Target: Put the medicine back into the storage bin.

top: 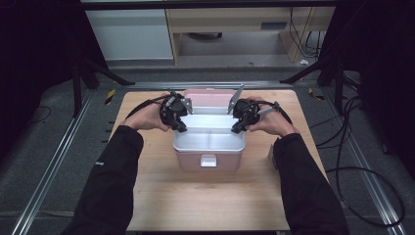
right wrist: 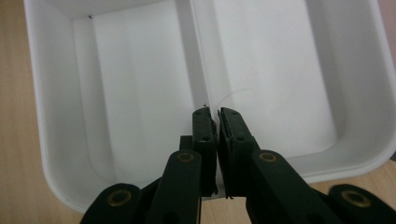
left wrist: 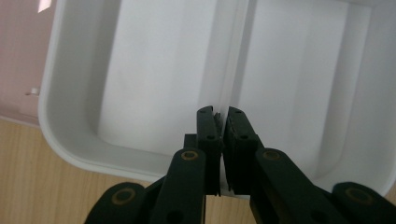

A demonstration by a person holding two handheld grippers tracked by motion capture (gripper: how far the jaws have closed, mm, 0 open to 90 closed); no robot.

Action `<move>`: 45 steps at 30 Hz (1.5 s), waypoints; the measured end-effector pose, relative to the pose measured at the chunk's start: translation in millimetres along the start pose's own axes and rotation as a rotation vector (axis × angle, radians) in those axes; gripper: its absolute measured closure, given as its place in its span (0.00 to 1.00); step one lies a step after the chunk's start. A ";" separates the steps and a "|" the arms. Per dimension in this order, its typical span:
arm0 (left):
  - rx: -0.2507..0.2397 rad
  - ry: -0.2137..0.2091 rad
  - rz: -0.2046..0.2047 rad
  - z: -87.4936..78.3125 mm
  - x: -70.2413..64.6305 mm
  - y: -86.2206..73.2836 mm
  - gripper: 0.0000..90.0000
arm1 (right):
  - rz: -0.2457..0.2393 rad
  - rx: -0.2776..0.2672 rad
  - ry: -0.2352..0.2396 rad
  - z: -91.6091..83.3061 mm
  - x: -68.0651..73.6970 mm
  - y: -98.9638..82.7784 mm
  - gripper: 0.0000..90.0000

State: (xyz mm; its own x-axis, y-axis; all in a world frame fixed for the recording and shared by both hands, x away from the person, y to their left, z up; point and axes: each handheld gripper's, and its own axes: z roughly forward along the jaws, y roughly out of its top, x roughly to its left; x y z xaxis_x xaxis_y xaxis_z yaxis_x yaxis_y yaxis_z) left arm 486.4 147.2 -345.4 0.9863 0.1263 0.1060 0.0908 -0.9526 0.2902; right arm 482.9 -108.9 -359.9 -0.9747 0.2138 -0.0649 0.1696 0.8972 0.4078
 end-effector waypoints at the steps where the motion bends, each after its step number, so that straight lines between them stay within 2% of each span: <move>1: -0.010 0.008 -0.003 -4.4 -1.5 0.3 0.95 | -0.005 -0.004 -0.001 -5.6 1.8 1.7 0.95; 4: -0.019 0.017 0.010 -17.9 -10.5 2.9 0.95 | -0.019 -0.013 -0.023 -21.8 9.1 5.9 0.96; 9: -0.025 0.025 0.041 -38.8 -36.1 5.4 0.97 | -0.047 -0.026 -0.019 -44.3 29.2 8.3 0.96; 15: -0.017 0.016 0.059 -53.8 -68.0 5.5 0.97 | -0.047 -0.024 -0.006 -60.5 59.0 9.4 0.96; 20: -0.027 0.003 0.062 -60.0 -94.2 -0.6 0.97 | -0.064 -0.035 0.019 -64.4 85.9 5.9 0.97; 22: -0.035 0.008 0.060 -61.0 -103.8 -2.9 0.97 | -0.071 -0.029 0.004 -66.2 96.8 5.0 0.96; 28: -0.037 -0.029 0.045 -54.0 -133.1 -10.3 0.97 | -0.083 -0.038 0.036 -61.9 125.6 -4.3 0.97; 31: -0.028 -0.031 0.043 -49.3 -147.2 -13.1 0.97 | -0.081 -0.049 0.053 -55.8 138.0 -11.5 0.97; 36: -0.035 -0.054 0.031 -36.3 -165.2 -21.1 0.97 | -0.088 -0.051 0.071 -44.9 155.9 -20.5 0.97; 40: -0.019 -0.068 0.015 -22.3 -177.3 -26.1 0.97 | -0.095 -0.043 0.083 -33.5 166.9 -25.6 0.98; 45: -0.027 -0.108 0.000 0.5 -188.3 -36.6 0.97 | -0.084 -0.039 0.120 -13.2 174.6 -35.3 0.97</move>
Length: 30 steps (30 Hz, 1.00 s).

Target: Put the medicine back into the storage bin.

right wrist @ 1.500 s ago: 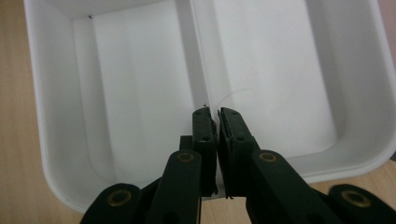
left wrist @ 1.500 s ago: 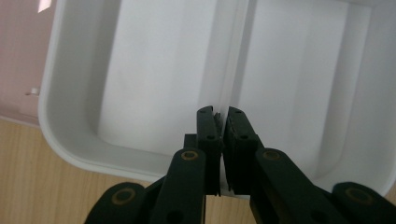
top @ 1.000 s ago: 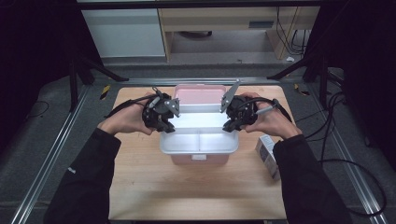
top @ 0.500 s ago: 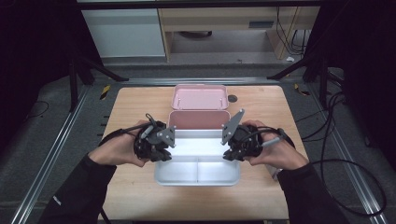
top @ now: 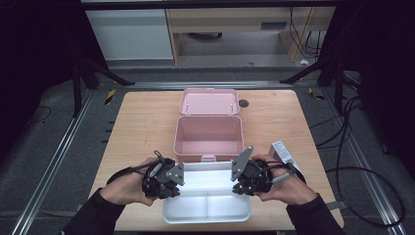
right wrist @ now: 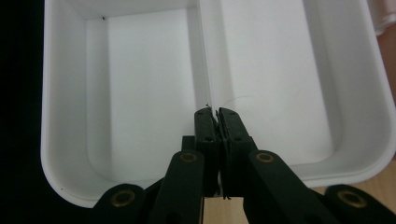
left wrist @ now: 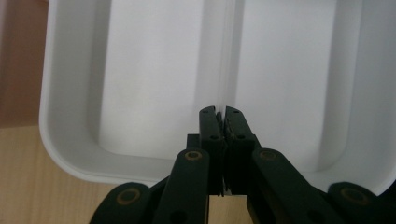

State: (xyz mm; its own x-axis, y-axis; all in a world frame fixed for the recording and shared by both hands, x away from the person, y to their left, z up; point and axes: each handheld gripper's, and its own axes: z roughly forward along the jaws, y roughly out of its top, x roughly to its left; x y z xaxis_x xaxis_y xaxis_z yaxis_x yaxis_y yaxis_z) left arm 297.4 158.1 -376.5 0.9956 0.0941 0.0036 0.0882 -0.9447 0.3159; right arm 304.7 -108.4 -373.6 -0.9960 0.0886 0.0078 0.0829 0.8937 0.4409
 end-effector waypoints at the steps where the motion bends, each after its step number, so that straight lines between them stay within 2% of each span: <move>1: -0.003 -0.009 -0.002 4.8 -0.5 -2.2 0.97 | 0.003 0.001 0.007 4.3 1.3 -2.0 0.97; 7: 0.011 -0.036 -0.014 31.9 0.8 -10.7 0.97 | 0.023 0.006 0.036 31.7 2.8 -14.5 0.97; 14: 0.030 -0.036 -0.034 64.5 15.0 -20.1 0.97 | 0.054 0.018 0.023 64.1 -7.4 -26.2 0.96; 18: 0.059 -0.045 -0.047 80.7 22.3 -23.8 0.96 | 0.066 0.013 0.014 84.5 -14.5 -32.4 0.96; 24: 0.078 -0.039 -0.051 97.4 28.5 -26.6 0.96 | 0.086 0.032 0.007 102.6 -20.4 -37.3 0.95; 30: 0.072 -0.035 -0.066 100.9 29.8 -26.8 0.95 | 0.101 0.040 -0.003 109.3 -22.0 -40.9 0.94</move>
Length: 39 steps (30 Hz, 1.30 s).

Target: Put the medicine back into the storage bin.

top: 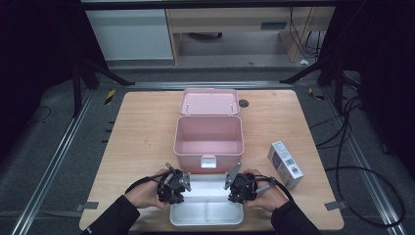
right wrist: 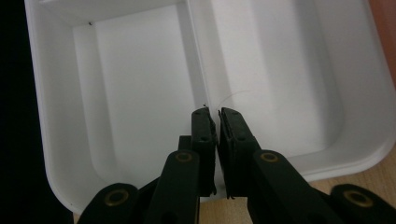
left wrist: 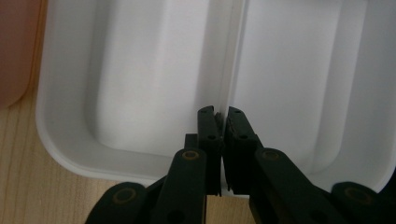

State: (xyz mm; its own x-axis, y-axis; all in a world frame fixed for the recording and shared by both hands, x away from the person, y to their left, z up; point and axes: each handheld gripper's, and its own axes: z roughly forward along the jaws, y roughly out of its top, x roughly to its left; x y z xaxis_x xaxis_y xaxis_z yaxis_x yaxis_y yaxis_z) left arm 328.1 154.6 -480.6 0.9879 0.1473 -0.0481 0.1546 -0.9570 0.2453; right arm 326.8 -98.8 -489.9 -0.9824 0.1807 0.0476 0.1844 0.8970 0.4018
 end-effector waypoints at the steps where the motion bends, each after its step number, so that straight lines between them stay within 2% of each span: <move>1: -0.009 0.002 0.000 0.1 -0.2 -0.6 0.95 | 0.003 -0.002 -0.005 -0.3 0.1 -0.2 0.93; 3: -0.037 0.006 -0.021 -1.3 -1.1 -2.7 0.93 | 0.019 -0.030 -0.009 -3.3 0.0 -0.6 0.87; 4: -0.056 -0.006 -0.029 -4.6 -1.4 -4.2 0.91 | 0.028 -0.046 -0.011 -6.5 0.1 -0.5 0.84; 5: -0.088 -0.004 -0.034 -9.3 -1.6 -5.7 0.90 | 0.038 -0.066 -0.019 -10.6 0.2 -0.4 0.82; 8: -0.144 0.037 -0.062 -26.0 -2.3 -9.6 0.85 | 0.083 -0.125 -0.043 -26.3 -1.0 -0.7 0.76; 12: -0.222 0.097 -0.120 -42.0 -2.7 -17.9 0.73 | 0.129 -0.197 -0.129 -48.7 -3.8 -3.8 0.67; 14: -0.253 0.113 -0.149 -46.8 -2.4 -23.7 0.66 | 0.159 -0.229 -0.174 -60.4 -5.8 -6.5 0.64; 19: -0.314 0.180 -0.230 -53.5 4.7 -42.6 0.51 | 0.238 -0.294 -0.282 -89.4 -14.7 -17.5 0.58; 21: -0.333 0.222 -0.280 -55.6 7.5 -51.0 0.44 | 0.264 -0.316 -0.336 -97.7 -19.5 -21.8 0.54; 25: -0.394 0.303 -0.438 -56.0 14.0 -64.9 0.35 | 0.350 -0.340 -0.432 -116.2 -32.6 -27.8 0.52; 26: -0.401 0.316 -0.451 -55.7 14.9 -66.8 0.35 | 0.389 -0.351 -0.465 -121.3 -37.1 -29.5 0.50; 27: -0.402 0.327 -0.464 -55.3 16.2 -69.1 0.35 | 0.400 -0.357 -0.487 -124.1 -39.9 -30.7 0.50; 29: -0.402 0.352 -0.499 -55.5 18.1 -73.5 0.32 | 0.453 -0.371 -0.531 -129.6 -45.9 -35.3 0.46; 30: -0.408 0.361 -0.516 -55.7 19.0 -75.8 0.32 | 0.466 -0.370 -0.543 -131.6 -48.2 -38.4 0.46; 32: -0.422 0.368 -0.557 -55.9 21.4 -80.0 0.32 | 0.485 -0.402 -0.567 -133.8 -51.4 -45.4 0.45; 36: -0.445 0.400 -0.611 -55.4 24.1 -86.1 0.32 | 0.534 -0.382 -0.617 -136.0 -55.4 -58.2 0.39; 39: -0.466 0.418 -0.648 -56.6 25.5 -90.5 0.33 | 0.567 -0.358 -0.636 -133.7 -58.7 -66.7 0.36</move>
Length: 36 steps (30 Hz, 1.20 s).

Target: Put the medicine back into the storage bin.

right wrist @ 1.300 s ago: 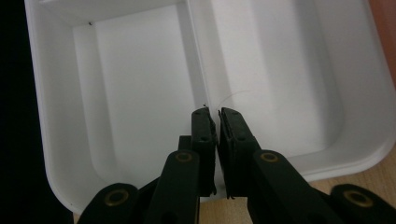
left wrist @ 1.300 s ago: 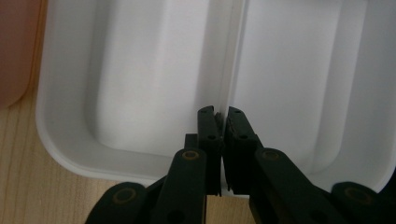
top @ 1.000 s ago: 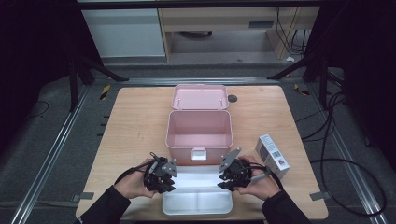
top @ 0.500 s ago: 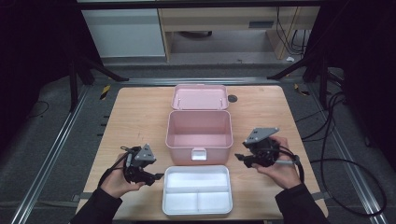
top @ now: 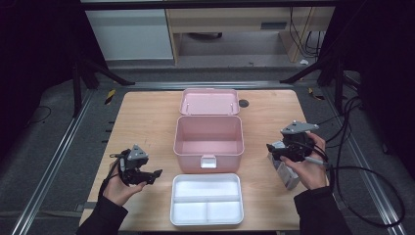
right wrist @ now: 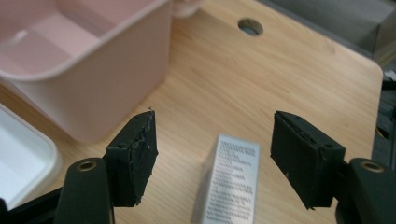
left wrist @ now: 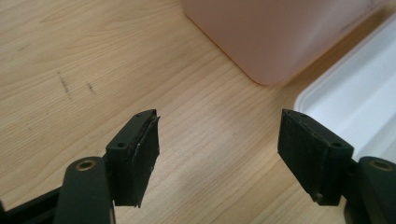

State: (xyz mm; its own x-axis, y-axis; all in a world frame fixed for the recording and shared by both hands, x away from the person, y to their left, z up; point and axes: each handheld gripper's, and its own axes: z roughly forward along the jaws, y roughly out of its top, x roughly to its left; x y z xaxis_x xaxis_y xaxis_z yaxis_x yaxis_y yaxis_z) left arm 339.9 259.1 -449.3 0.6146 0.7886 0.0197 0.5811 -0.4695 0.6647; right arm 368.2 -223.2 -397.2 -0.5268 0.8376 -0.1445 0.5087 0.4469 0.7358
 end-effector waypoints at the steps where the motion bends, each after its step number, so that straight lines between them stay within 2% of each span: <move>1: -0.010 -0.001 -0.014 -0.6 1.6 -0.6 0.34 | 0.003 0.018 -0.007 1.7 -1.2 -2.2 0.36; 2: -0.015 -0.002 -0.024 -0.9 2.8 -1.3 0.34 | 0.010 0.034 -0.010 3.5 -2.1 -4.6 0.36; 10: -0.011 0.010 -0.015 -1.0 4.9 -3.6 0.37 | 0.076 0.149 -0.034 14.6 -9.2 -22.2 0.36; 13: -0.011 0.014 -0.014 -1.1 5.2 -4.3 0.38 | 0.079 0.175 -0.041 15.4 -10.8 -29.3 0.37; 15: -0.009 0.012 -0.015 -1.1 5.8 -4.8 0.38 | 0.083 0.189 -0.040 16.2 -11.6 -35.5 0.37; 19: -0.009 0.012 -0.017 -0.1 6.2 -5.6 0.39 | 0.121 0.226 -0.021 19.1 -14.8 -46.0 0.38; 26: -0.001 0.009 -0.026 1.6 7.9 -7.1 0.42 | 0.143 0.315 0.005 34.7 -13.6 -53.5 0.40; 29: 0.000 0.013 -0.032 1.4 8.4 -7.3 0.43 | 0.149 0.348 0.000 39.1 -13.7 -55.8 0.42; 36: 0.012 0.024 -0.015 3.3 8.0 -8.0 0.45 | 0.170 0.405 0.002 45.1 -13.6 -57.7 0.50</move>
State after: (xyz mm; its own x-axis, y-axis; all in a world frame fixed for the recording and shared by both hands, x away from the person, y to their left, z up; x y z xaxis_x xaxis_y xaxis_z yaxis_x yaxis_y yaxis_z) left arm 341.9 267.8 -456.9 0.5927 0.8049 0.0279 0.5967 -0.4621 0.6561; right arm 376.7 -246.2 -467.5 -0.4135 0.9095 -0.0419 0.8143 0.3900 0.4298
